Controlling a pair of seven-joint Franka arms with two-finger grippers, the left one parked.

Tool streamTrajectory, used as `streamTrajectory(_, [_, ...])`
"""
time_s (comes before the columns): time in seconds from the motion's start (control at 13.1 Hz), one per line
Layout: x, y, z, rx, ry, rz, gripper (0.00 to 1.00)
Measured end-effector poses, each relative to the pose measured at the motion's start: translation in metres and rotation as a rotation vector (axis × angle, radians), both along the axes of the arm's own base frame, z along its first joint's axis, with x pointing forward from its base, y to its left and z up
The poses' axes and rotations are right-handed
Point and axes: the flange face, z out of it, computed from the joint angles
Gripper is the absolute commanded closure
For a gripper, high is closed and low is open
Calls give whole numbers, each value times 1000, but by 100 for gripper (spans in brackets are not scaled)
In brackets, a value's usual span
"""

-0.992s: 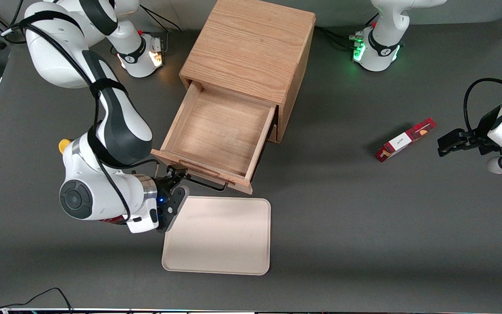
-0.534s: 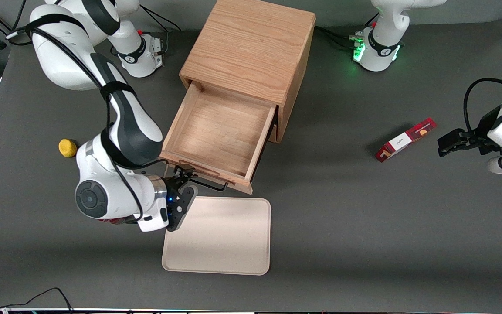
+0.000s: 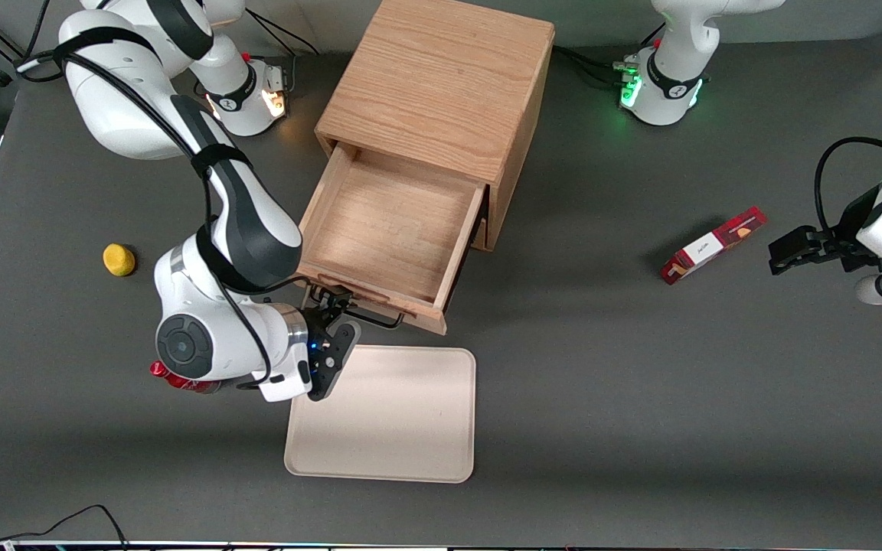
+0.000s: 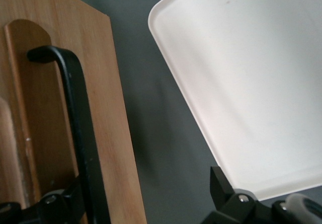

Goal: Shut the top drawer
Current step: 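Push the drawer front with the right gripper into the cabinet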

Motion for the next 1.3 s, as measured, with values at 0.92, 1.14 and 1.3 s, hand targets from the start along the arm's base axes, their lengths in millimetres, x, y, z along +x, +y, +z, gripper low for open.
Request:
streamTrajectory(0.92, [-83, 56, 2, -22, 39, 70, 0])
streamTrajectory(1.14, [-102, 72, 0, -38, 65, 45, 0])
streamTrajectory(1.3, [-112, 83, -4, -39, 78, 40, 0])
